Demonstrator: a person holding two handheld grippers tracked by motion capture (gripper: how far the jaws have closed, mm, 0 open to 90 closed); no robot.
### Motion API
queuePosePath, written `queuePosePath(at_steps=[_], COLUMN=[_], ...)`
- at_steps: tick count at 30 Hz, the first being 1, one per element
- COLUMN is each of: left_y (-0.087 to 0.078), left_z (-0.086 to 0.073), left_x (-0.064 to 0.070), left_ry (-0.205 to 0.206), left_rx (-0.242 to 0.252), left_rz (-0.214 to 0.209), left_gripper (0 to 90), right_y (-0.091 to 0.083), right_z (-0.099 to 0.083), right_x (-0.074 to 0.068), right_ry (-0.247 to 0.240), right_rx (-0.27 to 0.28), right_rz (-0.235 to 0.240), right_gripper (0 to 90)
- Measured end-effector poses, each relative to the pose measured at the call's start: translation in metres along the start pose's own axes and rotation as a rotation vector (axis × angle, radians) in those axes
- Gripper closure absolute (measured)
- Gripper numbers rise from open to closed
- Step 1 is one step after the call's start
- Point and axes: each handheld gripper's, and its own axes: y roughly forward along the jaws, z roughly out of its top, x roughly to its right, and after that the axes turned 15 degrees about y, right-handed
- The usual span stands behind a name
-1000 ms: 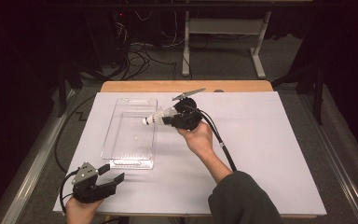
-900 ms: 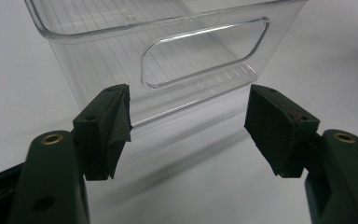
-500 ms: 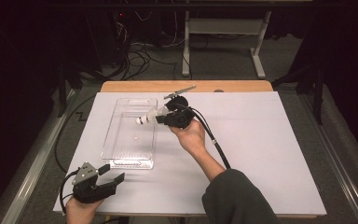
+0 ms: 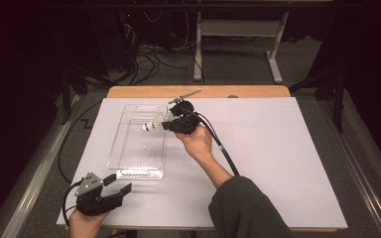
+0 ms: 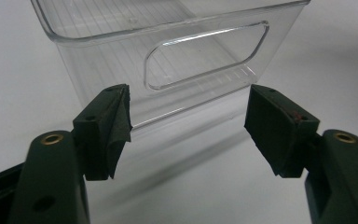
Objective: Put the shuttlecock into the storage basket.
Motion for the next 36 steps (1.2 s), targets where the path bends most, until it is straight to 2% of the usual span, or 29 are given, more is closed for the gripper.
queuePosePath(at_steps=[24,36], left_y=[0.000,-0.001], left_z=[0.000,-0.001], left_x=[-0.001,-0.002], left_ry=[-0.007,-0.014], left_rx=[0.004,0.013], left_rz=[-0.007,-0.009], left_gripper=[32.3,32.3], right_y=[0.037,0.059], right_z=[0.017,0.023], right_x=[-0.016,-0.023], right_ry=[-0.010,-0.013], right_rx=[-0.034,-0.065], right_rz=[-0.020,-0.047], right_gripper=[89.0,88.9])
